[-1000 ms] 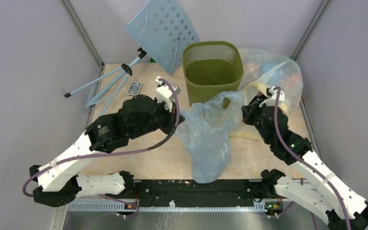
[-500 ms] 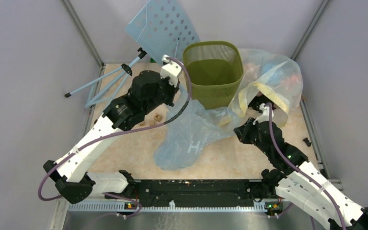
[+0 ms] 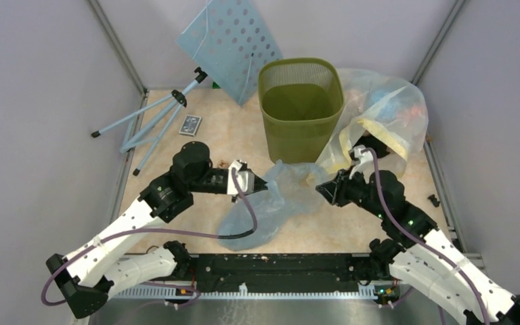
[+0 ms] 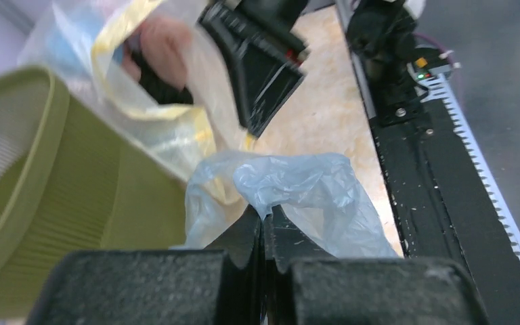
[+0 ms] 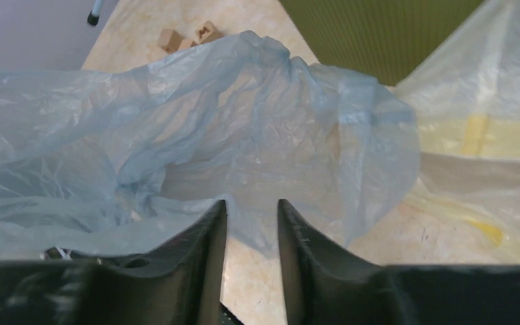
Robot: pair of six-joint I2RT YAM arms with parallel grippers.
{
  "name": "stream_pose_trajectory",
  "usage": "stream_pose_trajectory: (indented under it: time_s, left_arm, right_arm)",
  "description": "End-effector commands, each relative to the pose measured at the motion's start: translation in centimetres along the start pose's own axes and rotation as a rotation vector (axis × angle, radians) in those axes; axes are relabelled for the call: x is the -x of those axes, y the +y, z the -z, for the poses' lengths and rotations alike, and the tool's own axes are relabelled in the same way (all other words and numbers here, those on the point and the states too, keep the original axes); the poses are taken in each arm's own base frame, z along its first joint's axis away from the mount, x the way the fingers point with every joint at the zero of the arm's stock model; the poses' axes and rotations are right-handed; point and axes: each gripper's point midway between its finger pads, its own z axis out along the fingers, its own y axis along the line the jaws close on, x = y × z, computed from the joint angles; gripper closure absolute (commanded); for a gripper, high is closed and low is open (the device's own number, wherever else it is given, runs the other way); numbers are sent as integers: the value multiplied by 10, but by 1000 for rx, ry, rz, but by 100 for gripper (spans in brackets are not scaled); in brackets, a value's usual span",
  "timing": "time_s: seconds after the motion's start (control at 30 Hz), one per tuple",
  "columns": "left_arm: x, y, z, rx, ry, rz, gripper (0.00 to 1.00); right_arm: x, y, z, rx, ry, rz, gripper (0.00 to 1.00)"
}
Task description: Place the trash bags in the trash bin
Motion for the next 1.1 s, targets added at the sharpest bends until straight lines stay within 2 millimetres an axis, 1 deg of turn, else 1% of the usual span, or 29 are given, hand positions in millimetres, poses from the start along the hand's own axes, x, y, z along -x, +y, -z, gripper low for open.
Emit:
stream_pose_trajectory:
  time_s: [0.0, 0.03, 0.07, 0.1, 0.17, 0.2, 0.27, 0.3, 0.4, 0.5, 0.6, 0.63, 0.73, 0.8, 0.87, 0.93, 1.07]
  left_arm:
    - [35, -31, 6, -171, -180, -176, 100]
    - [36, -33, 6, -180, -183, -176, 100]
    - [37, -36, 6, -197, -192, -177, 100]
    - [38, -37, 6, -207, -197, -177, 100]
    - [40, -37, 4, -218, -203, -176, 100]
    - [41, -35, 4, -216, -203, -174, 100]
    - [41, -27, 0, -188, -195, -161, 100]
    - [41, -24, -1, -174, -190, -148, 100]
    - [40, -17, -7, -157, -179, -117, 100]
    - [38, -9, -12, -131, -174, -82, 100]
    - [36, 5, -19, -71, -162, -17, 100]
    - [38, 10, -20, -51, -163, -3, 100]
    - [41, 25, -27, -2, -167, 38, 100]
    - [49, 38, -30, 38, -188, 39, 100]
    - [57, 45, -33, 44, -205, 27, 100]
    - [70, 47, -34, 29, -243, 1, 100]
    - [100, 57, -34, 36, -321, -21, 100]
  right_arm:
    - [33, 45, -9, 210, -59, 73, 78]
    - [35, 52, -15, 246, -58, 78, 89]
    - [35, 59, -19, 292, -56, 86, 97]
    - [35, 66, -23, 336, -54, 94, 100]
    - [37, 80, -29, 417, -58, 105, 100]
    - [34, 92, -30, 484, -45, 124, 100]
    - [27, 111, -34, 552, -16, 168, 100]
    - [21, 118, -38, 563, 2, 194, 100]
    - [-6, 136, -48, 587, 69, 252, 100]
    - [-32, 144, -55, 626, 119, 232, 100]
    - [-55, 150, -59, 666, 145, 186, 100]
    - [-59, 154, -59, 681, 139, 171, 100]
    - [-80, 161, -61, 705, 171, 142, 100]
    - [-92, 161, -62, 709, 193, 127, 100]
    - [-99, 162, -62, 719, 199, 113, 100]
    - [-101, 161, -60, 731, 193, 111, 100]
    - [-98, 160, -50, 765, 146, 153, 100]
